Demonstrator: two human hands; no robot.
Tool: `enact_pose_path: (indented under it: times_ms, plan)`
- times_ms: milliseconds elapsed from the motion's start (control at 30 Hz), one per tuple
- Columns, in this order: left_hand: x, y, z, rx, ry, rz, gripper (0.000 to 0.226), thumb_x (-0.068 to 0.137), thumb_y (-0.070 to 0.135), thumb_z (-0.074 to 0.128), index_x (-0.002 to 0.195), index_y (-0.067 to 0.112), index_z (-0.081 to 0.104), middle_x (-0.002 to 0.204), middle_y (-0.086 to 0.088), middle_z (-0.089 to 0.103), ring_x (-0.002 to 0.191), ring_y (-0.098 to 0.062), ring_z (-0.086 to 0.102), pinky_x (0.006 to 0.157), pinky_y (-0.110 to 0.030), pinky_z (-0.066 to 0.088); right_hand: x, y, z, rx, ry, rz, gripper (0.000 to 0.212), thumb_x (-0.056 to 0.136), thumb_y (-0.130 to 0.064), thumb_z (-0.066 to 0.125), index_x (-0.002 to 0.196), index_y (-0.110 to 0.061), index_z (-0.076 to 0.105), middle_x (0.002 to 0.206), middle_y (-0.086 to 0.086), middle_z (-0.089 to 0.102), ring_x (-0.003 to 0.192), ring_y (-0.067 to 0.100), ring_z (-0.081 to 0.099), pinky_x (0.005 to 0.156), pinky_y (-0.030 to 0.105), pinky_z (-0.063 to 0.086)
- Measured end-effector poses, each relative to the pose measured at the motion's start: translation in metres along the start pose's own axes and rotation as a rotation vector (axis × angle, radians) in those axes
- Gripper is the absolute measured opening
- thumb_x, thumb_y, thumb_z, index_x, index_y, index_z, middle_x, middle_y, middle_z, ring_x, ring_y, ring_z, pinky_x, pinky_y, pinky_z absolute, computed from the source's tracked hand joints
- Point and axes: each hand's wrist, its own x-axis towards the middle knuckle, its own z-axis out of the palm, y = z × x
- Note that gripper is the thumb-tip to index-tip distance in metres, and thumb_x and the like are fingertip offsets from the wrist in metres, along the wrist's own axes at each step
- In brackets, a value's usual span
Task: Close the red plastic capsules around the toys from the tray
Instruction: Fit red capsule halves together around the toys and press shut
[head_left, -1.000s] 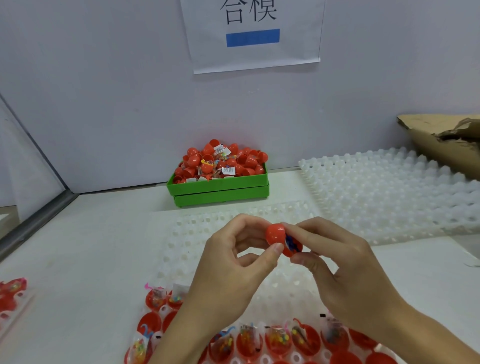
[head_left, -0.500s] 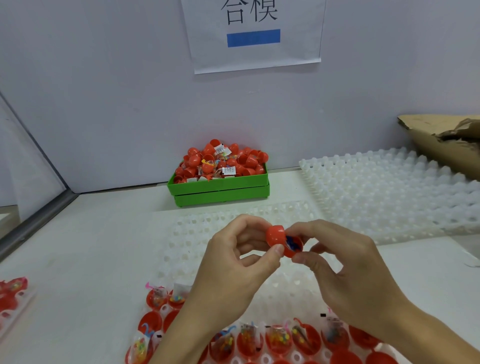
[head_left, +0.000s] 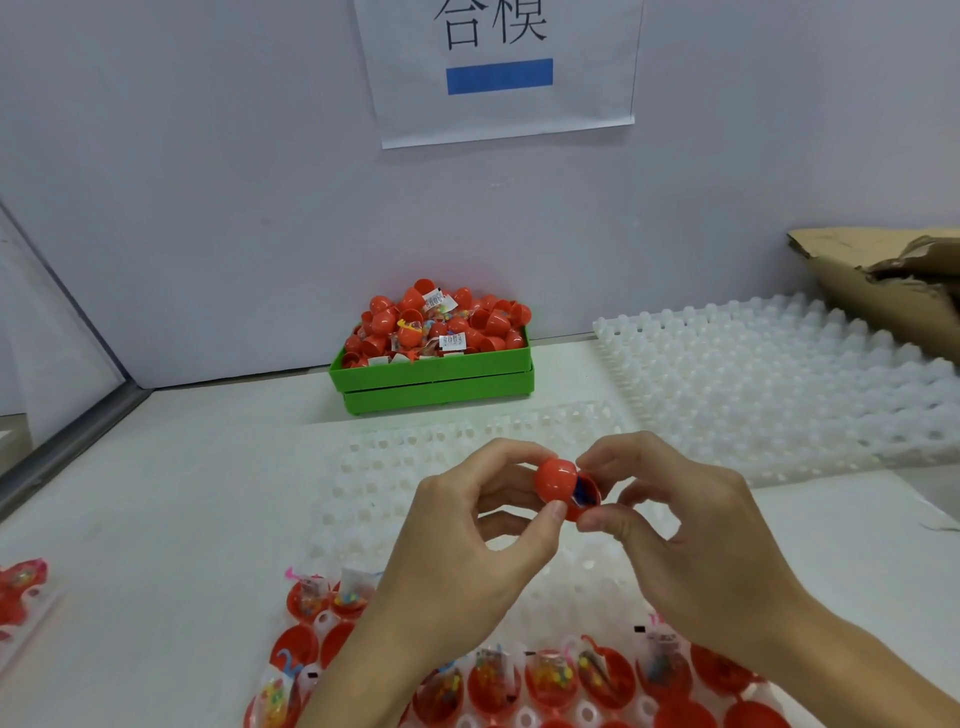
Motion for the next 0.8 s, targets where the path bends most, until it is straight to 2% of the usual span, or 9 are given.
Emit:
enact_pose_path:
  times_ms: [167, 300, 400, 500, 667, 733, 800]
  plan:
    - [0.000, -0.001, 0.004, 0.040, 0.042, 0.036, 0.018, 0.080, 0.022, 0.073, 0.095, 0.030, 0.065, 0.088, 0.008, 0.075, 0.086, -0.013, 0.072, 0.073, -0.019, 0.056, 0.001, 0.001, -0.003, -0.006, -0.029, 0.031, 0.027, 0.079, -0.014, 0.071, 0.098, -0.030, 0.061, 0.089, -0.021, 0.069, 0.084, 0.003, 0.067, 0.070, 0.018, 0.053]
    - [-0.001, -0.002, 0.009, 0.039, 0.132, 0.036, 0.015, 0.078, 0.018, 0.070, 0.089, 0.025, 0.064, 0.079, 0.006, 0.075, 0.075, -0.014, 0.073, 0.070, -0.017, 0.056, -0.001, 0.001, -0.001, -0.031, -0.040, -0.037, 0.022, 0.079, -0.013, 0.073, 0.099, -0.022, 0.068, 0.088, -0.018, 0.069, 0.083, 0.006, 0.066, 0.069, 0.021, 0.054]
    - [-0.001, -0.002, 0.012, 0.092, 0.154, 0.056, 0.018, 0.078, 0.014, 0.067, 0.088, 0.027, 0.060, 0.076, 0.011, 0.074, 0.071, -0.009, 0.073, 0.068, -0.015, 0.056, -0.003, 0.002, 0.001, -0.080, -0.036, -0.081, 0.024, 0.080, -0.013, 0.073, 0.104, -0.019, 0.071, 0.091, -0.013, 0.070, 0.084, 0.003, 0.065, 0.069, 0.017, 0.053]
    - [-0.001, -0.001, 0.011, 0.102, 0.124, 0.062, 0.021, 0.080, 0.012, 0.067, 0.091, 0.029, 0.060, 0.076, 0.010, 0.074, 0.072, -0.010, 0.073, 0.070, -0.015, 0.056, -0.003, 0.004, 0.001, -0.111, -0.029, -0.115, 0.021, 0.084, -0.011, 0.070, 0.105, -0.015, 0.073, 0.094, -0.008, 0.069, 0.083, 0.002, 0.063, 0.070, 0.013, 0.051]
    - [-0.002, 0.002, 0.005, 0.058, 0.017, 0.038, 0.020, 0.084, 0.021, 0.069, 0.099, 0.032, 0.062, 0.087, 0.006, 0.075, 0.081, -0.013, 0.073, 0.073, -0.018, 0.056, 0.001, 0.003, -0.005, -0.093, -0.019, -0.128, 0.016, 0.091, -0.019, 0.065, 0.104, -0.016, 0.072, 0.091, -0.009, 0.068, 0.082, 0.006, 0.063, 0.067, 0.021, 0.052]
    - [-0.002, 0.002, 0.003, 0.063, 0.005, 0.025, 0.019, 0.084, 0.022, 0.070, 0.099, 0.031, 0.062, 0.088, 0.007, 0.075, 0.081, -0.013, 0.072, 0.074, -0.018, 0.055, 0.002, 0.002, -0.004, -0.046, -0.010, -0.083, 0.018, 0.087, -0.020, 0.069, 0.105, -0.023, 0.067, 0.086, -0.014, 0.067, 0.080, 0.008, 0.065, 0.066, 0.023, 0.053]
    - [-0.002, 0.003, 0.002, 0.063, 0.000, 0.002, 0.019, 0.083, 0.020, 0.072, 0.095, 0.031, 0.062, 0.086, 0.008, 0.076, 0.081, -0.012, 0.072, 0.073, -0.018, 0.054, 0.002, 0.001, -0.004, 0.069, 0.007, 0.039, 0.031, 0.079, -0.018, 0.075, 0.105, -0.028, 0.064, 0.083, -0.014, 0.068, 0.081, 0.013, 0.067, 0.067, 0.028, 0.055]
